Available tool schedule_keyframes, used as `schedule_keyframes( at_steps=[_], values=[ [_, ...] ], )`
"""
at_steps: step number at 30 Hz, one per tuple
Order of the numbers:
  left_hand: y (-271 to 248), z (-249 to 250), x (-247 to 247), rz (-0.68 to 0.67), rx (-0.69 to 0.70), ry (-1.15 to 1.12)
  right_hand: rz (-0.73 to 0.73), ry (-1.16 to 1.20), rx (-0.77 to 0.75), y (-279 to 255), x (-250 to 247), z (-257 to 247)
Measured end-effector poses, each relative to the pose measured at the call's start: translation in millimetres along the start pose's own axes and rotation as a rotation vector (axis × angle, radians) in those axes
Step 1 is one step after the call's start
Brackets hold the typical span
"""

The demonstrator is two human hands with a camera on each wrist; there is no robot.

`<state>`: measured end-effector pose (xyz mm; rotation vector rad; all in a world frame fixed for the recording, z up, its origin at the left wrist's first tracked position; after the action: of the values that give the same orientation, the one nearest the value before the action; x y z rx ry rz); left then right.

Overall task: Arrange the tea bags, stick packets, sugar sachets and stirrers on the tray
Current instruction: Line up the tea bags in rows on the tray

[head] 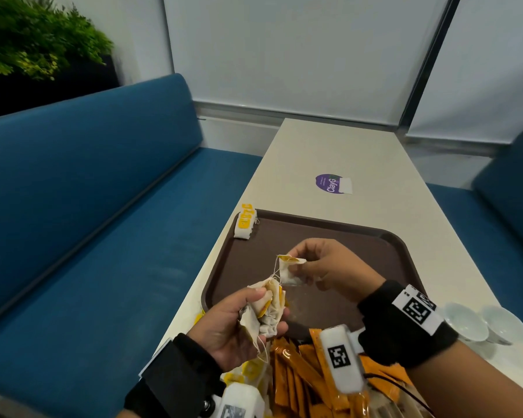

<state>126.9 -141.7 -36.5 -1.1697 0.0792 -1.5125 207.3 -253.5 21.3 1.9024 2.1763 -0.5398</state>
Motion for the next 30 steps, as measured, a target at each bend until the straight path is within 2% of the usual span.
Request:
schedule_keyframes(
  at_steps=[6, 16, 19, 23, 26, 30],
  values=[
    [10, 7, -16, 0.1, 0.019, 0.087, -0.179, 0.02, 0.006, -9, 17, 0],
    [16, 9, -28, 0.155, 0.022, 0.121, -0.005, 0.032, -0.1, -6, -6, -20],
    [17, 7, -31, 0.155, 0.016, 0.131, -0.084, 0.075, -0.098, -9, -8, -22],
    [16, 10, -35, 0.165, 0.04, 0.163, -0.17, 0.02, -0.139, -20, -7, -28],
    [12, 11, -36, 0.163, 0.037, 0.145, -0.122, -0.037, -0.171, -26, -15, -34],
    [9, 9, -39, 0.171, 0.044, 0.141, 0.03, -0.066, -0.226, -25, -33, -38]
  ],
)
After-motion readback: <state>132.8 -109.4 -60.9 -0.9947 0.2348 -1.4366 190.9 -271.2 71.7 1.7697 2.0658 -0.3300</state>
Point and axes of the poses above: each hand's wrist, its own y-axis towards the middle knuckle, its own x-axis out of the palm, z = x × y, the point moved 9 cm from there along y, towards the middle knuckle, and after that the axes turned 11 degrees about z, right-handed, at the moved point
